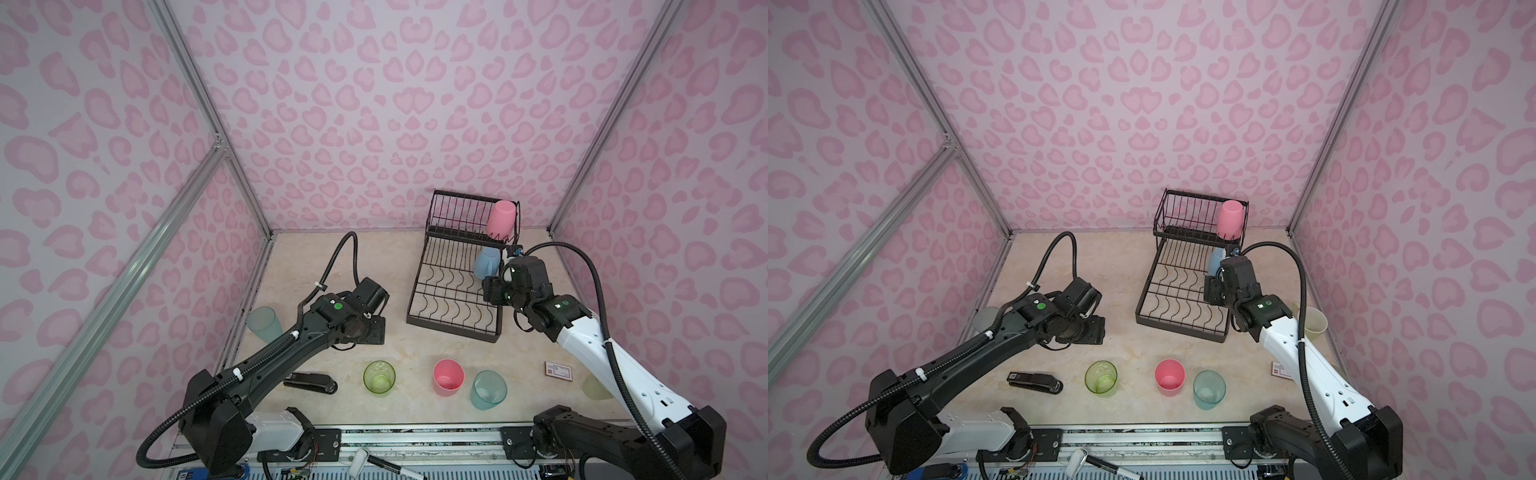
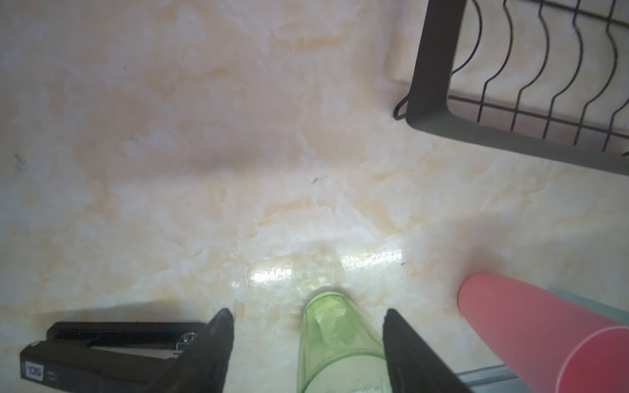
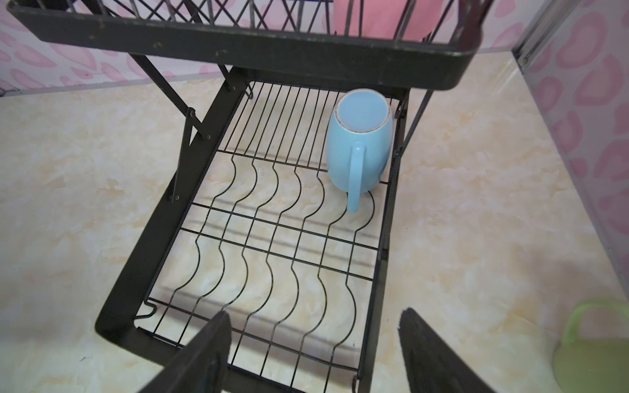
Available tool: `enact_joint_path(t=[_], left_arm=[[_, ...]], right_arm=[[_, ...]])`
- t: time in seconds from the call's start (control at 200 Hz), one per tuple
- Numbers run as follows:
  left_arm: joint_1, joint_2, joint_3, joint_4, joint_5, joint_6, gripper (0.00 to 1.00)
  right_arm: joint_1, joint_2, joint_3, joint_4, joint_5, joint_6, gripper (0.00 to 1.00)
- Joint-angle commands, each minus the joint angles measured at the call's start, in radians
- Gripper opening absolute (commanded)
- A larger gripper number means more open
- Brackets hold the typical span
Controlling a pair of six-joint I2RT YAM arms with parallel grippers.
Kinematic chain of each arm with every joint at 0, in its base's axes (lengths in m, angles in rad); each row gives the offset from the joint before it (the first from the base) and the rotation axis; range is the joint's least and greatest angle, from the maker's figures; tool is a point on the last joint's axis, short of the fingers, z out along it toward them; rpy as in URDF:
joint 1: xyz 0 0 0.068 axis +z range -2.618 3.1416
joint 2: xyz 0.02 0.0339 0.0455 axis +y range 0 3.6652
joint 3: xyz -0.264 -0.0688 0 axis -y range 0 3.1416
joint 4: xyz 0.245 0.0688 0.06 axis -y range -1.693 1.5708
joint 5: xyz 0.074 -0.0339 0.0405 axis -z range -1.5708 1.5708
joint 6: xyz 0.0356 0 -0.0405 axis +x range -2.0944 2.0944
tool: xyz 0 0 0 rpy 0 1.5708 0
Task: Load cups into a dish rack
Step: Pick up the cup from the bottom-center of the table.
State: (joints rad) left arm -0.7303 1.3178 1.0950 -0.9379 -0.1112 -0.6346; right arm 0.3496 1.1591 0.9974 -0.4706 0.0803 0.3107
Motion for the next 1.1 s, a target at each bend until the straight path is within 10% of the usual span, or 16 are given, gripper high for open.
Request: enact_joint_path(t=[0.0, 1.095], left_arm=[[-0.049, -0.019, -0.026, -0.042, -0.024, -0.089, 0.7], [-0.187, -0.145, -0.317, 0.114, 0.033, -0.147, 0.3]], right_arm=[[-0.012, -0.011, -0.023, 0.057, -0.063, 0.004, 0.77], [-0.027, -0.042, -0.04, 0.074, -0.059, 0.018, 0.76]])
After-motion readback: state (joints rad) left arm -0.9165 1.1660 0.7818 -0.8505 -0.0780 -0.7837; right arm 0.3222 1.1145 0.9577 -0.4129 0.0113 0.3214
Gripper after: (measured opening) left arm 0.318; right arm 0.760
